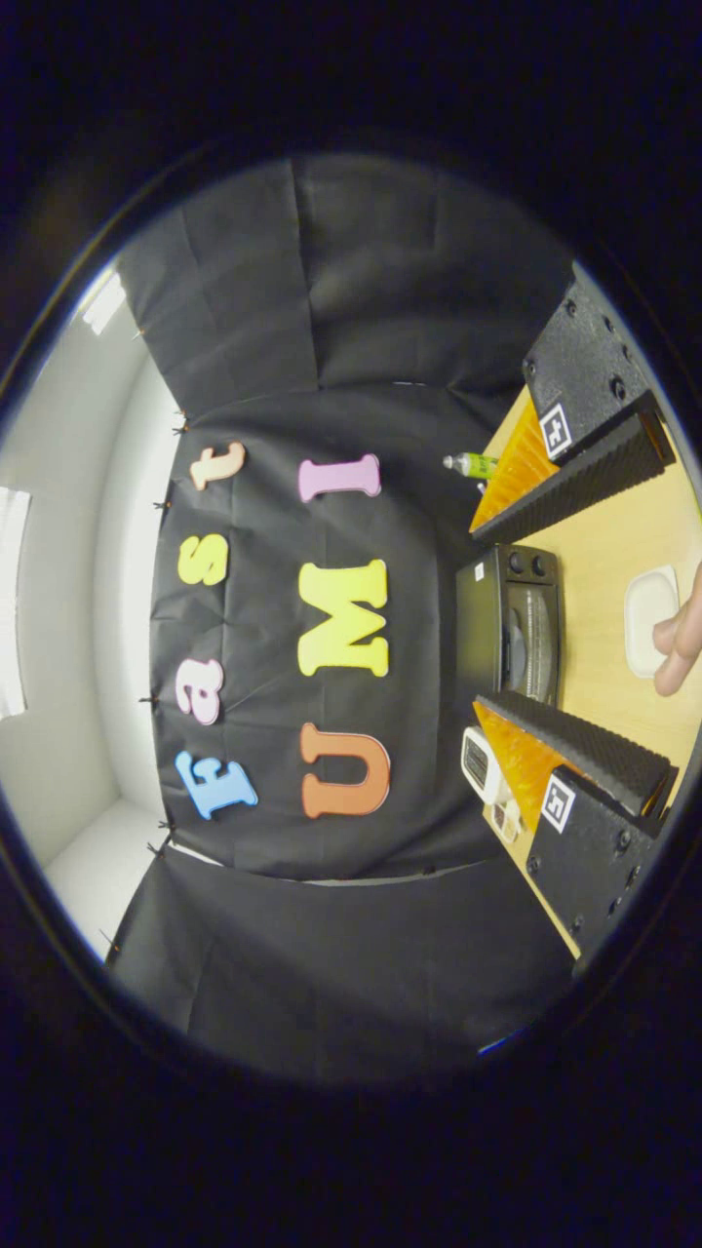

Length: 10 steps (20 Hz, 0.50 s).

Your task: Open the toaster oven, put the food inside, and close the toaster oven door.

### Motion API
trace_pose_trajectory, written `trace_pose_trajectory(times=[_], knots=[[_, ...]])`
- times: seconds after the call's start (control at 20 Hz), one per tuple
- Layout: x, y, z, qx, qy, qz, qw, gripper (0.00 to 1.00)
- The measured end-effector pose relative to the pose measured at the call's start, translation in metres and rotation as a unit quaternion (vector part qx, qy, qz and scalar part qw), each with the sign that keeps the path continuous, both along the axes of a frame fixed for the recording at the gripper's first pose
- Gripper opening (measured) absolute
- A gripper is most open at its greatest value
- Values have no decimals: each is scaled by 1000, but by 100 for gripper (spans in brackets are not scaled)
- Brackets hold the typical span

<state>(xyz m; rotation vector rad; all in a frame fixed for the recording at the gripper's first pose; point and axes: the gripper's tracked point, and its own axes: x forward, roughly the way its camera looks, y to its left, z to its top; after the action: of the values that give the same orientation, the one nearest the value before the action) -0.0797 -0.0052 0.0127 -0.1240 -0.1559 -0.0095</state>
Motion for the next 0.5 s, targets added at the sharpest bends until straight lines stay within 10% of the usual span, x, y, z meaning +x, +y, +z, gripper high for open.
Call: trace_pose_trajectory(times=[0.5], knots=[[-8,19,-11,-17,16,18,1000,100]])
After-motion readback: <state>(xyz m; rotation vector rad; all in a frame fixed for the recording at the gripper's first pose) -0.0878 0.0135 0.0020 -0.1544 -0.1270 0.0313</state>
